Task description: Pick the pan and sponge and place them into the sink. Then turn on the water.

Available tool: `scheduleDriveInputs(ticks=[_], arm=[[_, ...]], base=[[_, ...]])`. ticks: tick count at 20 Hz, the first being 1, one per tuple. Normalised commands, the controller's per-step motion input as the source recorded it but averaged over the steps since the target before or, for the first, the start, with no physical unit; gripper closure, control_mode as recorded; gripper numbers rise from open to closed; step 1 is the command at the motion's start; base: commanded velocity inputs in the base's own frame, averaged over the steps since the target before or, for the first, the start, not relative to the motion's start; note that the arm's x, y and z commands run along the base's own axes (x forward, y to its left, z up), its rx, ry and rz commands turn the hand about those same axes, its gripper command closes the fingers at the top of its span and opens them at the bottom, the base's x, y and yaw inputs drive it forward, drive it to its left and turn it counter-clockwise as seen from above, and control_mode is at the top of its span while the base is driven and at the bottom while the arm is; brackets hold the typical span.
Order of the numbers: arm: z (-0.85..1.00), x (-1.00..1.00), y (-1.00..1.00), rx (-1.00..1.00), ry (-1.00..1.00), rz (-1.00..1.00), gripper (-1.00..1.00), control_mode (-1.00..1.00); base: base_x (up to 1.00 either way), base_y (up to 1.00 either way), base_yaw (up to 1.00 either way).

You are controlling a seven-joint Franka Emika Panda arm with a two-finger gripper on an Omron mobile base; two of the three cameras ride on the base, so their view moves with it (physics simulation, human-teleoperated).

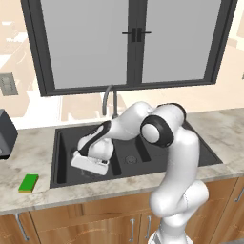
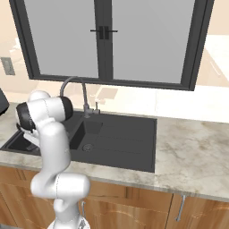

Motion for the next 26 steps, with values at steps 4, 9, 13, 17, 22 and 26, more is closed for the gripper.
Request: scheduleDriveInputs(ticks=[4,9,13,17,22,26], arm=[[-0.27,0.2,0.08,0.0,0.03,-0.01,1.0,-1.0],[-0.31,0.17,0.16,0.0,0.02,-0.03,1.0,-1.0],[-0.3,0.13,0.16,0.0,0.0,-0.03,1.0,-1.0],[-0.31,0.1,0.14,0.0,0.0,-0.03,1.0,-1.0],[-0.28,0.1,0.06,0.01,-0.02,-0.04,1.0,-1.0],[-0.27,0.13,0.03,0.01,-0.02,-0.04,1.0,-1.0]], base=[[0.0,0.0,0.0],[0.0,0.0,0.0],[0.0,0.0,0.0],[0.0,0.0,0.0],[0.0,0.0,0.0],[0.0,0.0,0.0]])
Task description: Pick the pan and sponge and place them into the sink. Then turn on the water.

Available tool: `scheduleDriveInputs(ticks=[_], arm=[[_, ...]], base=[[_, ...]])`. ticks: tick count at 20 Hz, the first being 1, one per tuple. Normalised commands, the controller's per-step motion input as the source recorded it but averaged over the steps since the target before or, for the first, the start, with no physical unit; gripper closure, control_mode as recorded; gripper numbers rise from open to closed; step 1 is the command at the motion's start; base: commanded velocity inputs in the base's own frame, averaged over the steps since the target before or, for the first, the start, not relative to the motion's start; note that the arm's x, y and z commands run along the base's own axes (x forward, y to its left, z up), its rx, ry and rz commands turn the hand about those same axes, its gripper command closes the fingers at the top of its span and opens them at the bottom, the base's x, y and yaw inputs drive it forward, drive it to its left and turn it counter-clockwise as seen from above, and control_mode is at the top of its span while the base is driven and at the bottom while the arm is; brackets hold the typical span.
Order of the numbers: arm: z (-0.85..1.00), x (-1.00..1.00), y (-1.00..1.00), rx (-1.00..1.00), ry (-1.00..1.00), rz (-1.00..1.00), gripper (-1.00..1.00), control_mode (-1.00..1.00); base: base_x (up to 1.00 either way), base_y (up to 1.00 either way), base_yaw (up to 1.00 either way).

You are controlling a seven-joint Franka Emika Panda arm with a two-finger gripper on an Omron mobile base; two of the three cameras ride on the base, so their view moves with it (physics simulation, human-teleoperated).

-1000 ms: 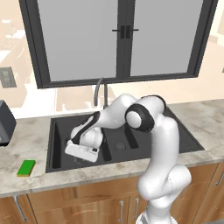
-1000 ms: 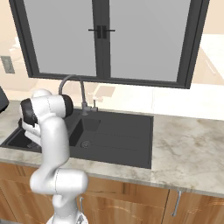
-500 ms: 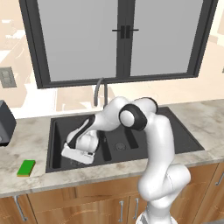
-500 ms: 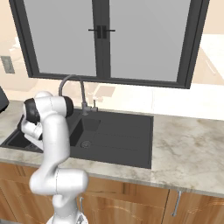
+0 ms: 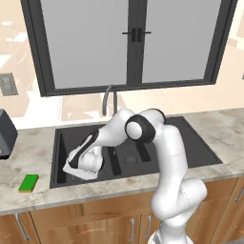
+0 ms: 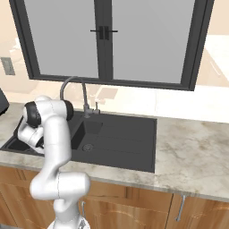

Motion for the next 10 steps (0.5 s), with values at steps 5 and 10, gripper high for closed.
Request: scheduleDriveInputs(ticks=[5,10], arm=[[-0.3,0.17,0.0,0.04,0.0,-0.04,1.0,-1.0],[-0.28,0.25,0.0,0.03,0.0,-0.04,1.0,-1.0]], base=[[0.0,0.0,0.0],[0.0,0.0,0.0]])
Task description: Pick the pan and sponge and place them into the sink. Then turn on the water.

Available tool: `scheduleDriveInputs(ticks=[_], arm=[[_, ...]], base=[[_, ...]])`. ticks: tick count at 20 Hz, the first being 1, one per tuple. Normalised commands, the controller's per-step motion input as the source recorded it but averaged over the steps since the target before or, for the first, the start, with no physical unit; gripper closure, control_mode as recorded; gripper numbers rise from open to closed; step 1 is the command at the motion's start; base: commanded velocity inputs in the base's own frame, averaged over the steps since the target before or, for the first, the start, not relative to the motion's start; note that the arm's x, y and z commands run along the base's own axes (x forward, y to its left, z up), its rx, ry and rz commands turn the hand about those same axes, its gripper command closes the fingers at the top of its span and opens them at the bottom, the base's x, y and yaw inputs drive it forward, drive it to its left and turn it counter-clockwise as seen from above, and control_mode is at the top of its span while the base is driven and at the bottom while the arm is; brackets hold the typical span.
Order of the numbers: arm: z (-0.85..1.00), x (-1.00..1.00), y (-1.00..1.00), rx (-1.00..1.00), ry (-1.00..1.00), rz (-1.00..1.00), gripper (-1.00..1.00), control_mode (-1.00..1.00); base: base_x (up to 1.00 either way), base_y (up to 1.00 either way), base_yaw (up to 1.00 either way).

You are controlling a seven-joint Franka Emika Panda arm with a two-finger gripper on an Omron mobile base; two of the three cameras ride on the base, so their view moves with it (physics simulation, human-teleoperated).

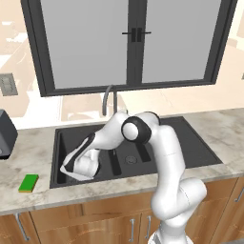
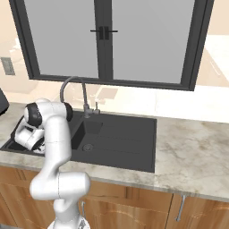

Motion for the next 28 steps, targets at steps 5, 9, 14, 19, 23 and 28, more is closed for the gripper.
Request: scheduleDriveInputs(ticks=[5,9,14,19,23,28], arm=[[-0.26,0.24,0.01,0.02,0.0,-0.04,-1.0,-1.0],[-0.05,0.14,-0.07,0.03,-0.01,-0.04,-1.0,-1.0],[0.05,0.09,-0.02,0.04,-0.02,-0.03,-1.0,-1.0],[0.25,0.0,0.07,0.05,-0.02,-0.03,-1.0,-1.0],[0.33,-0.01,0.1,0.04,-0.03,-0.04,-1.0,-1.0],[0.41,-0.07,-0.05,0.06,0.0,-0.02,-1.0,-1.0]], base=[[0.0,0.0,0.0],[0.0,0.0,0.0],[0.0,0.0,0.0],[0.0,0.0,0.0],[0.0,0.0,0.0],[0.0,0.0,0.0]])
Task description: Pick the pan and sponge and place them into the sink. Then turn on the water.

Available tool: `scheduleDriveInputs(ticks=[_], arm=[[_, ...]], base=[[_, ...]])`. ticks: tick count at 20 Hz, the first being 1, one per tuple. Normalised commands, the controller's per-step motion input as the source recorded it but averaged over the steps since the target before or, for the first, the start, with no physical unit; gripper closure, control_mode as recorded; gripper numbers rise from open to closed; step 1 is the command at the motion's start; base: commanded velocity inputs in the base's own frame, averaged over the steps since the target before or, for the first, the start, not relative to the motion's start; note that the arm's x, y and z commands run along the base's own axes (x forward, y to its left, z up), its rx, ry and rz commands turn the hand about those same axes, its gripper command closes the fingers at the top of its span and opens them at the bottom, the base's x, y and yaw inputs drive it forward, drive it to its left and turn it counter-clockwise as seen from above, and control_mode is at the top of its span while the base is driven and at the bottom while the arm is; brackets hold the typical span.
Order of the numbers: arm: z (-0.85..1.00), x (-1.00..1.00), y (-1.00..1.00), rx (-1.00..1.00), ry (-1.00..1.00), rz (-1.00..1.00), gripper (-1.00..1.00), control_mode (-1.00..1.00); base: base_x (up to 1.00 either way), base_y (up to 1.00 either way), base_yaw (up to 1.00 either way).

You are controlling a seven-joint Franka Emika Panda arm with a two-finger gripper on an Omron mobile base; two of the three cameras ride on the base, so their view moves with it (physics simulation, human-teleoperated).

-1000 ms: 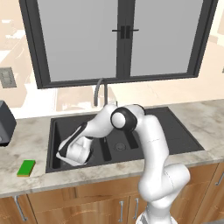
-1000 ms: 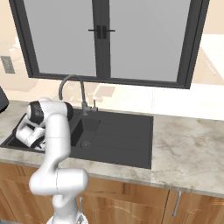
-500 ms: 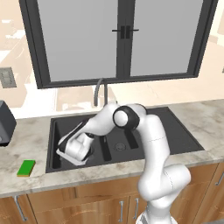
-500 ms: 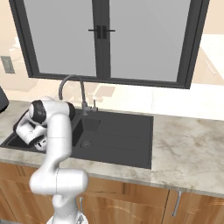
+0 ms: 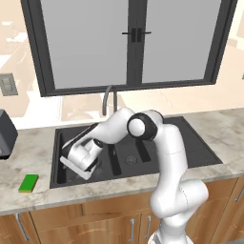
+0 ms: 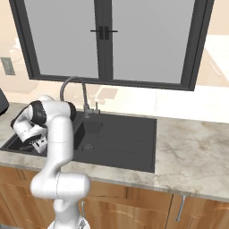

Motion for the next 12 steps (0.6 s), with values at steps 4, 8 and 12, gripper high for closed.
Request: scheduleDriveInputs(ticks=[4,8,12], arm=[[0.57,-0.28,-0.09,0.02,-0.04,-0.01,-1.0,-1.0],[0.4,-0.22,-0.11,0.0,-0.07,0.0,-1.0,-1.0],[0.03,-0.15,-0.27,-0.01,-0.01,0.0,-1.0,-1.0]], base=[[0.0,0.0,0.0],[0.0,0.0,0.0],[0.0,0.0,0.0]])
